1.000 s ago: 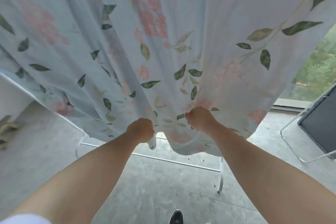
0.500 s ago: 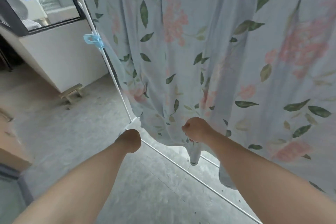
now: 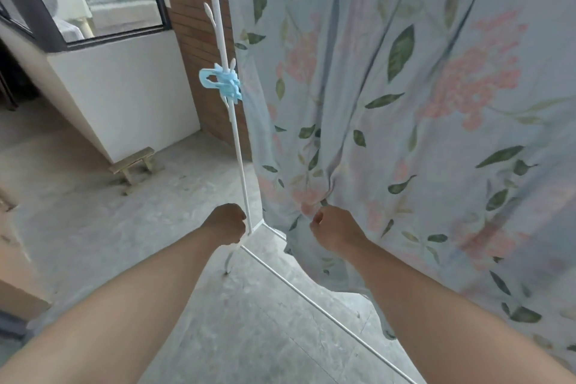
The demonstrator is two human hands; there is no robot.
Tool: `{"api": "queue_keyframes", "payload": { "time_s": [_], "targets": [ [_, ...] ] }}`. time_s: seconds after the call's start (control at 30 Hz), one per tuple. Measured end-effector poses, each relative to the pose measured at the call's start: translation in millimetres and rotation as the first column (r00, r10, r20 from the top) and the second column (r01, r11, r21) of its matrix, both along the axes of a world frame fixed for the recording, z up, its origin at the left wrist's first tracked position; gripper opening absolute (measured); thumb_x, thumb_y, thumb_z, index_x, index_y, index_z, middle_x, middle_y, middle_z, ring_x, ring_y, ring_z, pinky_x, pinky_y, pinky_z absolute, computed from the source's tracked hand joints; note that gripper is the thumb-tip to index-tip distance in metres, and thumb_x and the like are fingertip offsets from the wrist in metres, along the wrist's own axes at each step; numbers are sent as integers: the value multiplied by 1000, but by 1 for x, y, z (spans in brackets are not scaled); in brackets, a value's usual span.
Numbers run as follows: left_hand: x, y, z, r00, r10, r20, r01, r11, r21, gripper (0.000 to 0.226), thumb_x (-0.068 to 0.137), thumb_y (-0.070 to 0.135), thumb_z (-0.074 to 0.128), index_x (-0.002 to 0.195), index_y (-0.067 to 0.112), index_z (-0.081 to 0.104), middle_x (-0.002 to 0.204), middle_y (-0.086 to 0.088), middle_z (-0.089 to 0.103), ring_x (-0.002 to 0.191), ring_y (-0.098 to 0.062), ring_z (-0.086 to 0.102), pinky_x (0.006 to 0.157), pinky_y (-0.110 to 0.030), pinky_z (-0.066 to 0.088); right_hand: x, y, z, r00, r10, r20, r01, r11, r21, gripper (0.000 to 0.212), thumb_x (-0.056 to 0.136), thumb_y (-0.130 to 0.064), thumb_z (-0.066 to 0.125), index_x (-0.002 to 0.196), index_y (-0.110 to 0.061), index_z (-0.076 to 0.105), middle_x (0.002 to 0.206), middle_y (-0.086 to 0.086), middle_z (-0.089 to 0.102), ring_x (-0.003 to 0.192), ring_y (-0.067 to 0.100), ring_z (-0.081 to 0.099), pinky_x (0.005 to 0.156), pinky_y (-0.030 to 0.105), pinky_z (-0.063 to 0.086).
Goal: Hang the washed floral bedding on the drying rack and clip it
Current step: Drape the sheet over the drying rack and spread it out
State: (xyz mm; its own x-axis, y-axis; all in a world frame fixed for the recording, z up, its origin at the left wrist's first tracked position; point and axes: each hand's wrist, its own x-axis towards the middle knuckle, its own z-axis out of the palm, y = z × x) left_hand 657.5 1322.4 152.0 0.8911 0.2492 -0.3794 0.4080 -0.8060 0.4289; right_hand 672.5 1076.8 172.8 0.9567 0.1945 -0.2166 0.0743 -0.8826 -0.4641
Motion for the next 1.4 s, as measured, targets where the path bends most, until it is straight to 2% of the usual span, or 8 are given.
{"api": "queue_keyframes", "payload": {
  "time_s": [0.17, 0.33, 0.5, 0.63, 0.9, 1.1, 1.23, 1.4],
  "targets": [
    [75, 15, 14, 998, 45, 54, -34, 981, -193, 26, 95, 4, 55, 119, 10, 62, 116, -14, 68, 97, -28, 71, 83, -36, 60, 61, 40, -4, 999, 27, -30, -26, 999, 21, 20, 95, -23, 52, 110, -17, 63, 113, 3, 65, 100, 21, 60, 77, 24, 41],
    [146, 24, 16, 970, 233, 67, -179, 876, -447, 14, 94, 0, 59, 106, 8, 62, 79, -6, 69, 44, -7, 60, 38, -15, 44, 136, 83, -19, 999, 18, -35, -17, 1000, 26, 22, 92, -24, 53, 112, -20, 58, 109, -3, 60, 106, 19, 58, 85, 28, 46],
    [225, 53, 37, 984, 161, 81, -107, 885, -453, 31, 95, 2, 59, 125, 7, 58, 114, -12, 69, 87, -31, 66, 74, -39, 54, 195, 111, -13, 996, 67, 62, -43, 945, -323, 29, 93, -42, 53, 104, -17, 65, 100, -3, 67, 96, 22, 67, 69, 27, 48],
    [279, 74, 41, 978, 176, 111, -126, 925, -357, 52, 96, 16, 60, 144, 6, 43, 136, -15, 57, 124, -33, 55, 98, -37, 46, 231, 112, -11, 997, -18, 80, 51, 900, -433, 59, 93, -67, 41, 104, -15, 68, 104, 3, 71, 101, 24, 67, 71, 29, 44],
    [366, 108, 13, 981, 182, -59, -183, 796, -577, 43, 95, 19, 67, 131, 6, 48, 96, -5, 63, 96, -30, 68, 74, -39, 59, 277, 114, -4, 943, -334, 12, 301, 832, -467, 21, 93, -15, 51, 100, -13, 70, 104, 5, 71, 97, 24, 68, 70, 28, 50],
    [397, 143, -12, 980, -196, 26, 168, 759, -628, 25, 96, 17, 63, 119, 8, 59, 99, -4, 69, 74, -26, 70, 72, -41, 56, 254, 142, 3, 776, -630, 9, 545, 664, -513, 32, 95, -13, 45, 121, -15, 62, 122, 4, 65, 120, 26, 58, 98, 39, 48],
    [396, 156, -21, 915, -401, 49, 339, 698, -631, 18, 97, 14, 60, 113, 8, 57, 101, -13, 66, 67, -28, 62, 65, -37, 50, 228, 167, 9, 640, -767, -46, 633, 560, -535, 39, 98, -12, 42, 135, -15, 53, 138, 7, 54, 129, 31, 51, 96, 47, 46],
    [373, 169, -32, 793, -608, 38, 580, 735, -351, 34, 74, 28, 75, 104, 13, 67, 99, -6, 69, 92, -29, 64, 80, -39, 53, 192, 189, 13, 562, -825, -59, 662, 491, -566, 41, 97, -14, 41, 138, -14, 48, 140, 4, 51, 129, 31, 52, 99, 44, 44]
  ]
}}
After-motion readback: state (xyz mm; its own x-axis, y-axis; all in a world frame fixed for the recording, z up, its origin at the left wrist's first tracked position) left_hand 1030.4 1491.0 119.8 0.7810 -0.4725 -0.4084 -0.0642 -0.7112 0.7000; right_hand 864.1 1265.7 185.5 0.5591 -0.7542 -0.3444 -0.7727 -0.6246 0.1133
